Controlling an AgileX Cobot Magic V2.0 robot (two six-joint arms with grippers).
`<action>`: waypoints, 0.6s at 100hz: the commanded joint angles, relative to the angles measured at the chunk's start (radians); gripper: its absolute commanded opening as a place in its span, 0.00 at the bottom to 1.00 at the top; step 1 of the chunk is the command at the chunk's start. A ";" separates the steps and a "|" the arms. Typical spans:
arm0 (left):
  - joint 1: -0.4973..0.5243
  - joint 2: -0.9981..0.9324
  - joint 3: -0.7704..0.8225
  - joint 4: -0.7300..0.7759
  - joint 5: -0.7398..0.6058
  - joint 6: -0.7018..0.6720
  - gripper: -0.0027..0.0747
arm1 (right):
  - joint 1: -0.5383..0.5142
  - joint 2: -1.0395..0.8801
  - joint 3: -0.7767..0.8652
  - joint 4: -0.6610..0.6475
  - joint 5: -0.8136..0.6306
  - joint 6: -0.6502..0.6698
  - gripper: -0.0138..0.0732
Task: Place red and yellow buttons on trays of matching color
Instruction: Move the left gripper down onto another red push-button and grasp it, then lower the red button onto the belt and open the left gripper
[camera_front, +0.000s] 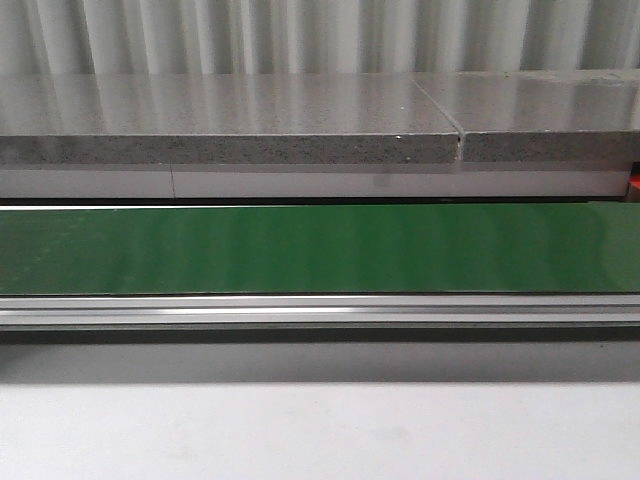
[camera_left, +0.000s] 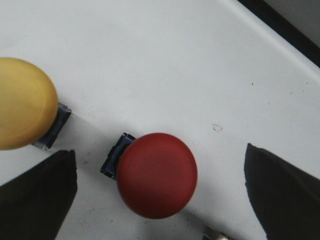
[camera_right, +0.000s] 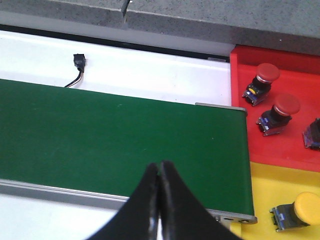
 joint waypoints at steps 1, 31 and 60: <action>0.002 -0.048 -0.030 -0.020 -0.028 -0.011 0.86 | 0.002 -0.005 -0.025 0.006 -0.069 -0.009 0.08; 0.002 -0.048 -0.030 -0.020 -0.001 -0.011 0.46 | 0.002 -0.005 -0.025 0.006 -0.069 -0.009 0.08; 0.001 -0.076 -0.030 -0.020 0.039 0.021 0.03 | 0.002 -0.005 -0.025 0.006 -0.069 -0.009 0.08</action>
